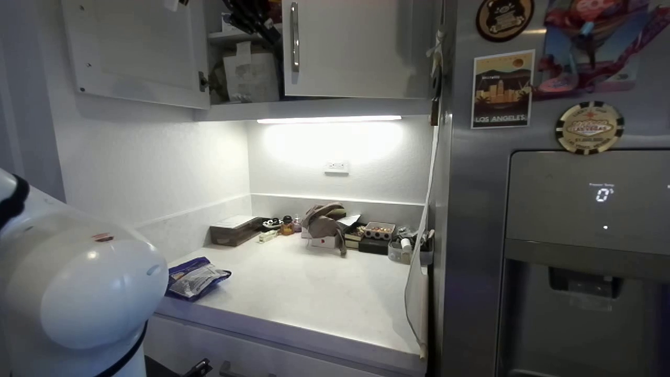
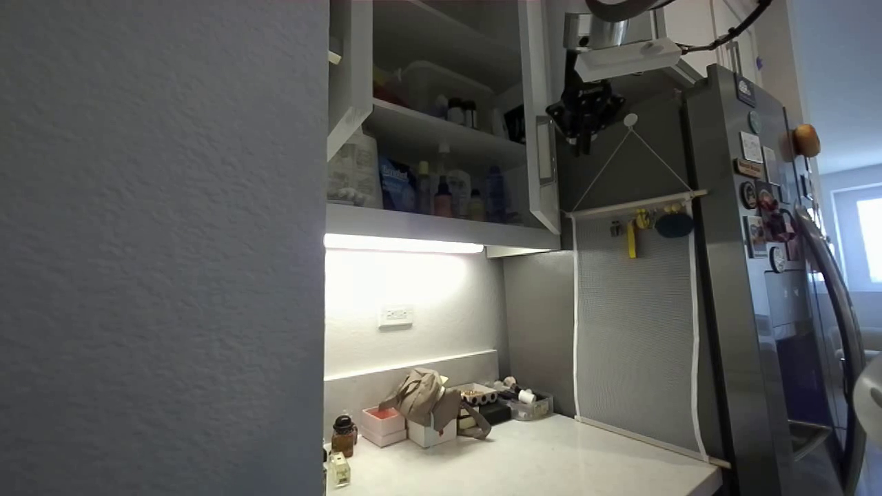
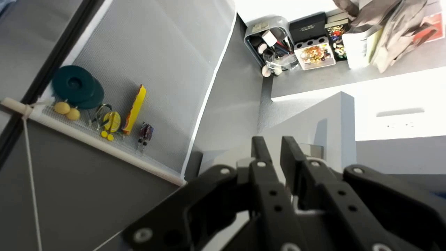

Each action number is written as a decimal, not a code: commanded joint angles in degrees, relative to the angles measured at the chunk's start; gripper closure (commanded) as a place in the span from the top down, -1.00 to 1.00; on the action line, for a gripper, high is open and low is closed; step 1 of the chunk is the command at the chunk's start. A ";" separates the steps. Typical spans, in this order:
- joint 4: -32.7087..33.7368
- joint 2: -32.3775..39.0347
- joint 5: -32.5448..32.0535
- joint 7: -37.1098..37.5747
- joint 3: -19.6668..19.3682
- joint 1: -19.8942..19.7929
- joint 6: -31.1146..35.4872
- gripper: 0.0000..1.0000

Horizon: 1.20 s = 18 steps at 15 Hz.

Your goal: Open the left and right door of the upper cabinet

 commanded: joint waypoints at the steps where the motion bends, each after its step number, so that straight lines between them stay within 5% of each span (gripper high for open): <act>1: -0.92 0.84 3.28 -2.37 -0.29 2.11 4.82 -0.91; 14: 0.74 8.64 2.36 -6.22 2.12 1.52 20.86 -0.91; 16: 1.33 9.76 1.82 -5.87 2.63 1.21 22.31 -0.09; 17: 1.55 10.29 1.68 -6.13 2.71 1.31 22.94 -0.78; 18: 1.83 10.65 1.58 -6.09 2.83 1.35 23.30 -0.81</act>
